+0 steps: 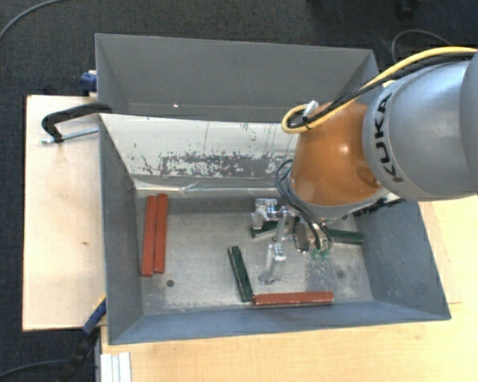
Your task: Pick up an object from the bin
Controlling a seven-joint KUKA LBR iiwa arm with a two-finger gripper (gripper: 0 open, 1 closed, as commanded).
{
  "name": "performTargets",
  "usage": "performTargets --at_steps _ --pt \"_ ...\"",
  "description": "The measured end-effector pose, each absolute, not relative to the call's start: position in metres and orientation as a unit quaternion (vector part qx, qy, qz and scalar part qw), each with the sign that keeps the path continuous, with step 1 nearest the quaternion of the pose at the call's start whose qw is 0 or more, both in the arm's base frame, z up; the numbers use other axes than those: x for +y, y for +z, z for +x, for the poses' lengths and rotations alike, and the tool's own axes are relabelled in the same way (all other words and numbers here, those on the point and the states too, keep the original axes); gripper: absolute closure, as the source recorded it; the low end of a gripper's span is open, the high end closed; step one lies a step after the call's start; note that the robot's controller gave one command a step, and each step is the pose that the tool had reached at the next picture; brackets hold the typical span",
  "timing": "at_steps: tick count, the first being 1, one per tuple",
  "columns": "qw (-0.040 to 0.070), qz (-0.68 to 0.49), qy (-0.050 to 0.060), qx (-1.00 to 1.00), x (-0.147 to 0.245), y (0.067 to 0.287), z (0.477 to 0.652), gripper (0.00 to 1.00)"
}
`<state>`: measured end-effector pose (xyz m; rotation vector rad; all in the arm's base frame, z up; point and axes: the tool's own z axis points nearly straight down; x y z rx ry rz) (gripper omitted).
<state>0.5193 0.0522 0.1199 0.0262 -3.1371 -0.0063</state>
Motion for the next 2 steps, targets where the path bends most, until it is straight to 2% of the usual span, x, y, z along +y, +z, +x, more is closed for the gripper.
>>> performTargets --at_steps 1,2 --pt "0.001 0.159 -0.001 -0.987 0.0886 0.0698 0.5111 0.00" --pt "-0.002 0.158 -0.001 -0.987 0.0882 0.0718 0.5128 1.00"
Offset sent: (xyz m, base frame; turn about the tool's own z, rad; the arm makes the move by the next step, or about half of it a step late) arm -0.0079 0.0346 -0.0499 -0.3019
